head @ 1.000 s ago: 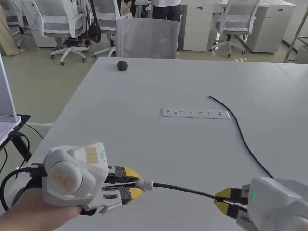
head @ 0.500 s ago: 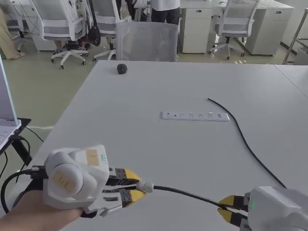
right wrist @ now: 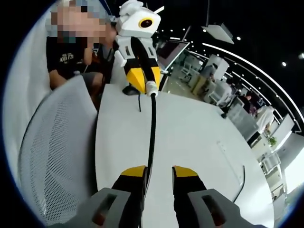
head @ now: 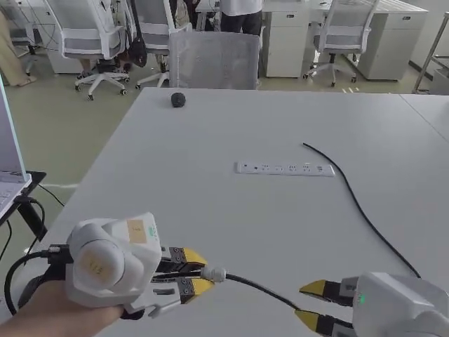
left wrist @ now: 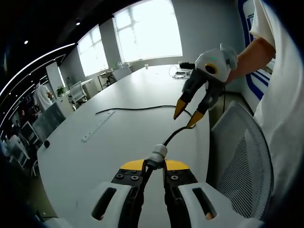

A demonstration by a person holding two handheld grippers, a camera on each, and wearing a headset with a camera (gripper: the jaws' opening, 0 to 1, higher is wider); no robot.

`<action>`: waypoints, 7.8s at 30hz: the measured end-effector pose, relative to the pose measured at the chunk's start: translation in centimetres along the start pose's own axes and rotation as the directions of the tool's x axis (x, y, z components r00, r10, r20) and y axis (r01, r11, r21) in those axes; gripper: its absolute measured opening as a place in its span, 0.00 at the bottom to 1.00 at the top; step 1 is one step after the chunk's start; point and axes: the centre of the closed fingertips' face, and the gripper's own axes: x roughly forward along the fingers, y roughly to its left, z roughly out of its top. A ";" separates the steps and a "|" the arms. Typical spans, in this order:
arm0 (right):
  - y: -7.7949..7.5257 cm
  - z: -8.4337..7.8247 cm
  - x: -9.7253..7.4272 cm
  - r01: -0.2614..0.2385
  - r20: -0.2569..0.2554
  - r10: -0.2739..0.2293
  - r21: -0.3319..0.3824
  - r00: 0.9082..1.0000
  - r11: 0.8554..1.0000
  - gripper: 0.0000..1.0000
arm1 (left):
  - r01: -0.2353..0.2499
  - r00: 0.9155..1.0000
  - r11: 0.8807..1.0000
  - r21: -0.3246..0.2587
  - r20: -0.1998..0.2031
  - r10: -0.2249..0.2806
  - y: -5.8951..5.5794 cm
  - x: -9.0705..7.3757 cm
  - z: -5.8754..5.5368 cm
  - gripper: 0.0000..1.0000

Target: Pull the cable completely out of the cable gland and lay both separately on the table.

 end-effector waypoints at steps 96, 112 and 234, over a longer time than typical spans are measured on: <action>0.3 5.5 1.0 0.000 0.095 0.009 -0.094 0.995 0.996 0.20 | -0.017 0.999 0.998 -0.063 0.046 0.020 0.4 -0.2 0.8 0.14; 1.1 9.2 3.0 -0.034 0.131 0.057 -0.175 0.990 0.984 0.04 | -0.001 1.000 1.000 0.012 0.019 0.001 -0.5 0.3 0.8 0.15; -1.8 6.4 0.8 -0.023 0.062 0.029 -0.108 0.998 0.994 0.00 | -0.104 0.992 0.991 -0.089 0.060 0.110 3.1 -3.2 -0.9 0.15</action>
